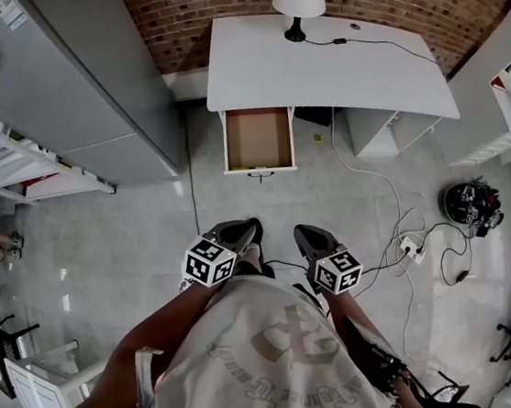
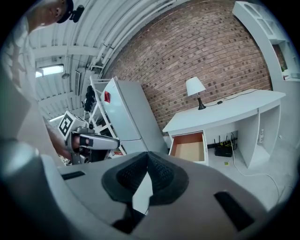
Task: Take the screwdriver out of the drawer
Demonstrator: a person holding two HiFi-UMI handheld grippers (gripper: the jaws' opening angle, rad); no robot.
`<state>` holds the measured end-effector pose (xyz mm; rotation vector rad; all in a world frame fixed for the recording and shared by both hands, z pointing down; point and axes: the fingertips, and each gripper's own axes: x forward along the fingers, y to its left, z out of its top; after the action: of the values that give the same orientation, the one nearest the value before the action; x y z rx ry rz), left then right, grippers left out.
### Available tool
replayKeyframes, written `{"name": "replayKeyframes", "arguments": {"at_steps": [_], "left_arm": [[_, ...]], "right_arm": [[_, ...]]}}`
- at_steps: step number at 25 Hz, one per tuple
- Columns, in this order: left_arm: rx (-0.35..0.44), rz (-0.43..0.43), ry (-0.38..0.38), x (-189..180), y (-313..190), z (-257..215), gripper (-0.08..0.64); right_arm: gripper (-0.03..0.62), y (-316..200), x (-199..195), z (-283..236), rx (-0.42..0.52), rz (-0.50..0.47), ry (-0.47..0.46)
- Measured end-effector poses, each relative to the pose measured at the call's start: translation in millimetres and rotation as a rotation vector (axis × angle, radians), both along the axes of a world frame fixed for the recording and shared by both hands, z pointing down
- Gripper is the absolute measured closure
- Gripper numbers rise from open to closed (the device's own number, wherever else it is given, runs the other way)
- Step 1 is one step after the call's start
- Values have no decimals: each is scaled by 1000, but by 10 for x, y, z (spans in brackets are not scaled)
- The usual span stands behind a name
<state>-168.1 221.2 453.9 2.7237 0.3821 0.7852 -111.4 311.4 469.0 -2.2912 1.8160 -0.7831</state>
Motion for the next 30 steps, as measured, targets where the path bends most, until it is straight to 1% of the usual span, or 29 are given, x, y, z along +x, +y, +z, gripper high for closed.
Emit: {"name": "replayKeyframes", "arguments": {"at_steps": [8, 12, 18, 24, 30], "left_arm": [[-6, 22, -17, 186, -79, 75, 548], [-10, 36, -7, 383, -133, 62, 548], [-14, 47, 11, 709, -321, 30, 548], [-27, 36, 25, 1013, -557, 21, 548], [-47, -4, 20, 1277, -964, 69, 548]], "right_arm": [[585, -135, 98, 53, 5, -19, -13], [586, -177, 257, 45, 3, -3, -24], [585, -301, 575, 1, -10, 18, -12], [586, -508, 836, 24, -38, -4, -4], [584, -835, 1194, -23, -70, -8, 37]]}}
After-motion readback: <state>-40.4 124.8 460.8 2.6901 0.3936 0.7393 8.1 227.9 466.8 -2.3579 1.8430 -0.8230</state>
